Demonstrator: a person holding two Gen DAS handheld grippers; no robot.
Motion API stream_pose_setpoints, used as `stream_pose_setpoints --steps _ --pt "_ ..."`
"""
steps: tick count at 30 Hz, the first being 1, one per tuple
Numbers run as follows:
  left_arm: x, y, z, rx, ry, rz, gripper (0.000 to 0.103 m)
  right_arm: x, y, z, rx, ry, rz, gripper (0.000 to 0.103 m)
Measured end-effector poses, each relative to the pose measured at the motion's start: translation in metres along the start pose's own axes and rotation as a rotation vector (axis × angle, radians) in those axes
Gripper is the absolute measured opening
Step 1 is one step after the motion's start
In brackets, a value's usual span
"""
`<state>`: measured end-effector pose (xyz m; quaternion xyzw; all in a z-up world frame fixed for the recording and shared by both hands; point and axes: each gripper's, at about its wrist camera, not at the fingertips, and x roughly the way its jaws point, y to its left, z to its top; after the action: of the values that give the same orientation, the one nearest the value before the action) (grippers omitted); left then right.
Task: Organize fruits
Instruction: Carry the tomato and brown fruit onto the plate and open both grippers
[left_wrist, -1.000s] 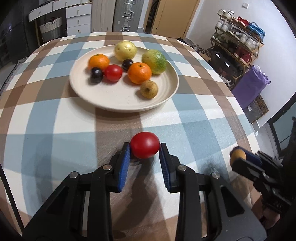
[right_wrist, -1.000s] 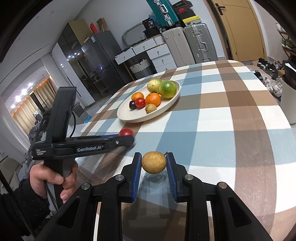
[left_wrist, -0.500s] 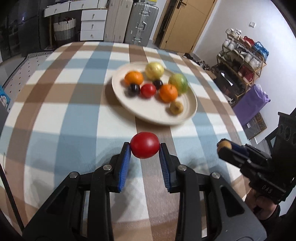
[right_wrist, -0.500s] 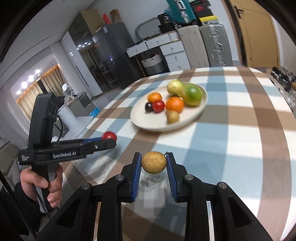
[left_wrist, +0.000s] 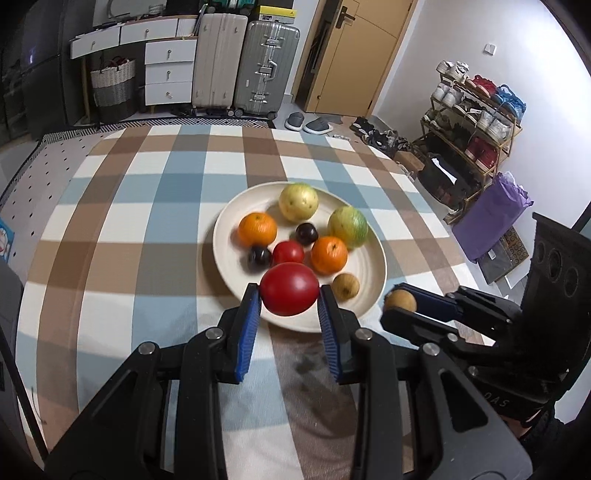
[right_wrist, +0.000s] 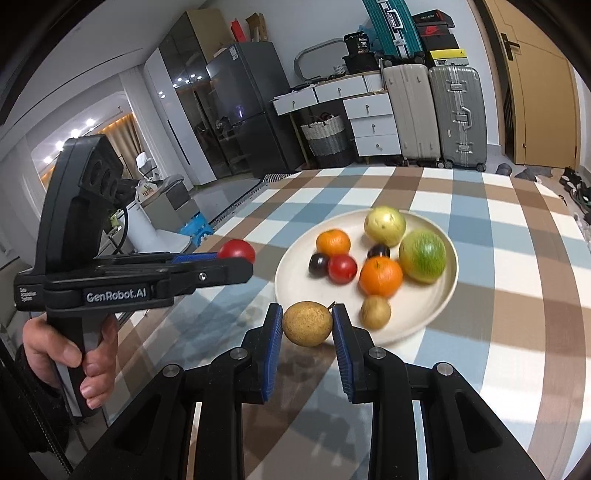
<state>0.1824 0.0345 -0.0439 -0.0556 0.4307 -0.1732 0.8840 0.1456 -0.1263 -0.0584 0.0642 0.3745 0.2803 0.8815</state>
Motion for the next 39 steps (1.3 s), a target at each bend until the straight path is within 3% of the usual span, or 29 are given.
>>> stream_pose_setpoints --steps 11,29,31,32,36,39 --pt "0.035 -0.005 0.022 0.013 0.058 -0.037 0.029 0.026 -0.018 0.024 0.001 0.020 -0.005 0.028" --pt "0.083 0.001 0.022 0.006 0.141 -0.074 0.028 0.056 -0.037 0.019 0.027 0.068 0.003 0.028" --pt "0.086 0.004 0.022 -0.009 0.149 -0.090 0.029 0.057 -0.037 0.019 0.017 0.065 -0.001 0.037" --pt "0.088 0.005 0.023 -0.016 0.150 -0.102 0.029 0.057 -0.037 0.019 0.016 0.061 -0.005 0.050" --pt "0.087 0.010 0.024 -0.037 0.161 -0.124 0.031 0.051 -0.036 0.018 0.004 0.043 -0.011 0.054" --pt "0.081 0.007 0.024 -0.011 0.153 -0.095 0.047 0.043 -0.036 0.016 0.001 0.022 -0.029 0.060"
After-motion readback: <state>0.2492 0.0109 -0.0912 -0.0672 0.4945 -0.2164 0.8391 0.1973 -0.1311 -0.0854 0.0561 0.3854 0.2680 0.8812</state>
